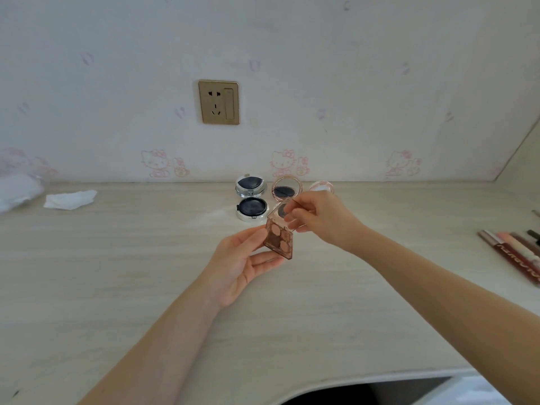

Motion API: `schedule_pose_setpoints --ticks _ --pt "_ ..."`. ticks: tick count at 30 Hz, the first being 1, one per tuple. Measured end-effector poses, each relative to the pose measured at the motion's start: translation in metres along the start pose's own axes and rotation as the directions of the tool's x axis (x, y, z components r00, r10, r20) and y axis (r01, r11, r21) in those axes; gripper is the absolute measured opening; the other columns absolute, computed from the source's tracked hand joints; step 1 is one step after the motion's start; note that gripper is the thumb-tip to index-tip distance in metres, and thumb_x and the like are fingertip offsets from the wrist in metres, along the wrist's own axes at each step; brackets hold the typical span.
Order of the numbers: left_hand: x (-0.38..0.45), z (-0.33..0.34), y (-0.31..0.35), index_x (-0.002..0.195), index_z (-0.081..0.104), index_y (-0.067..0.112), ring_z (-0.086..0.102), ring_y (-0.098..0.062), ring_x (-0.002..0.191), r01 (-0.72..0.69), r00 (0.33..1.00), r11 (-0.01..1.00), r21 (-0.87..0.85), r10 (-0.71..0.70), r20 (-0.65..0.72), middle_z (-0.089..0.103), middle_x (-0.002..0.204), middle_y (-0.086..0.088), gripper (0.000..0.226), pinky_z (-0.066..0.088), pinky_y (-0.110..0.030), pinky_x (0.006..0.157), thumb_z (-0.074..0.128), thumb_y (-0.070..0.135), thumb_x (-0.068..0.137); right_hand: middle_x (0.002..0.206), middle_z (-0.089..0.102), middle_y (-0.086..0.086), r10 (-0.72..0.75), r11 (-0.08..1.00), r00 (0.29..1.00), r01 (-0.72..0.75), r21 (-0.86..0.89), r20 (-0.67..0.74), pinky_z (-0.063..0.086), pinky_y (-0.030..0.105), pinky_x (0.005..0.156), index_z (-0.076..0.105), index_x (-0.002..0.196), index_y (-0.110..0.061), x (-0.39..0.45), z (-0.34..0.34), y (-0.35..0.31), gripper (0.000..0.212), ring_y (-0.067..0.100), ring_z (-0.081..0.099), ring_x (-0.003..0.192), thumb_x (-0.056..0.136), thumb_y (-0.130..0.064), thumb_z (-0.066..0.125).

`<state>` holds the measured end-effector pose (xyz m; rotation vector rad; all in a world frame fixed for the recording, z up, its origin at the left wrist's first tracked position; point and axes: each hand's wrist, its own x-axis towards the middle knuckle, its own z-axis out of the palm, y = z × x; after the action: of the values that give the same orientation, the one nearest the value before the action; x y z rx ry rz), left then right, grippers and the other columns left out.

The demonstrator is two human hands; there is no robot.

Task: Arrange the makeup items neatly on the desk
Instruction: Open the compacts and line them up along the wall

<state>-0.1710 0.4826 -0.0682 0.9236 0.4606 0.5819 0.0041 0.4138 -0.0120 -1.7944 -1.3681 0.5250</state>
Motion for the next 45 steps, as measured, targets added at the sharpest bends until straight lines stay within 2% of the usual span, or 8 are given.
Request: schedule_pose_setpoints --ticks 5,10,16,20,24,30,39,45 --pt "0.002 -0.010 0.006 0.113 0.063 0.004 0.071 -0.025 0.088 -0.139 0.969 0.955 0.263 0.186 -0.163 0.074 0.096 -0.012 0.025 0.058 -0.033 0.077 0.064 0.007 0.088 0.083 0.072 0.005 -0.006 0.997 1.000 0.008 -0.077 0.023 0.059 0.038 0.076 0.064 0.091 -0.014 0.012 0.006 -0.004 0.022 0.018 0.071 0.075 0.090 -0.001 0.046" --pt "0.001 -0.022 0.016 0.095 0.069 0.034 0.062 0.003 0.102 -0.266 0.919 0.639 0.722 0.393 -0.010 0.071 0.098 0.022 0.027 0.045 -0.020 0.090 0.081 0.026 0.073 0.078 0.070 0.003 -0.036 0.991 0.998 0.042 -0.130 0.052 0.060 0.037 0.071 0.065 0.097 -0.010 0.020 0.015 -0.010 0.023 0.021 0.071 0.073 0.090 0.000 0.045" --pt "-0.002 -0.037 0.019 0.092 0.062 0.051 0.051 0.017 0.101 -0.251 0.886 0.357 0.900 0.459 0.065 0.067 0.097 0.029 0.044 0.031 0.001 0.082 0.087 0.032 0.061 0.084 0.072 0.003 -0.033 0.967 0.991 0.065 -0.248 0.129 0.059 0.036 0.070 0.065 0.106 -0.008 0.030 0.027 -0.014 0.027 0.016 0.071 0.072 0.091 -0.001 0.044" --pt "-0.002 -0.042 0.012 0.097 0.063 0.049 0.046 0.010 0.103 -0.199 0.881 0.238 0.951 0.468 0.067 0.061 0.095 0.028 0.046 0.032 -0.005 0.087 0.086 0.039 0.059 0.086 0.072 0.003 -0.035 0.950 0.984 0.086 -0.301 0.173 0.058 0.042 0.072 0.065 0.107 -0.011 0.034 0.036 -0.011 0.027 0.017 0.071 0.072 0.091 -0.003 0.044" --pt "0.000 -0.050 0.007 0.109 0.065 0.037 0.048 0.001 0.109 -0.114 0.889 0.185 0.976 0.458 0.017 0.055 0.109 0.016 0.057 0.038 -0.019 0.093 0.084 0.046 0.056 0.086 0.073 0.000 -0.029 0.937 0.977 0.100 -0.336 0.210 0.057 0.038 0.074 0.066 0.105 -0.013 0.039 0.041 -0.009 0.027 0.013 0.071 0.071 0.090 -0.004 0.046" --pt "0.001 -0.050 0.005 0.109 0.067 0.030 0.044 0.000 0.113 -0.133 0.857 0.134 0.982 0.513 0.046 0.047 0.091 0.035 0.056 0.028 -0.007 0.081 0.085 0.040 0.058 0.090 0.072 -0.001 -0.034 0.923 0.969 0.124 -0.364 0.244 0.055 0.031 0.073 0.065 0.107 -0.015 0.044 0.046 -0.007 0.028 0.012 0.070 0.072 0.092 -0.006 0.044" --pt "0.002 -0.050 0.001 0.104 0.071 0.030 0.046 -0.004 0.113 -0.127 0.860 0.145 0.981 0.509 0.036 0.057 0.089 0.024 0.036 0.033 -0.013 0.083 0.076 0.025 0.068 0.094 0.071 0.003 -0.058 0.879 0.949 0.195 -0.435 0.309 0.053 0.031 0.075 0.061 0.116 -0.010 0.051 0.049 -0.004 0.030 0.017 0.067 0.077 0.094 -0.005 0.042" --pt "0.005 -0.052 0.000 0.107 0.072 0.025 0.048 -0.009 0.112 -0.112 0.847 0.075 0.991 0.528 0.055 0.068 0.103 0.010 0.034 0.034 -0.014 0.087 0.075 0.029 0.073 0.109 0.068 0.002 -0.076 0.902 0.989 0.121 -0.414 0.124 0.049 0.033 0.084 0.060 0.121 -0.018 0.059 0.046 0.006 0.033 0.020 0.061 0.098 0.089 -0.024 0.063"
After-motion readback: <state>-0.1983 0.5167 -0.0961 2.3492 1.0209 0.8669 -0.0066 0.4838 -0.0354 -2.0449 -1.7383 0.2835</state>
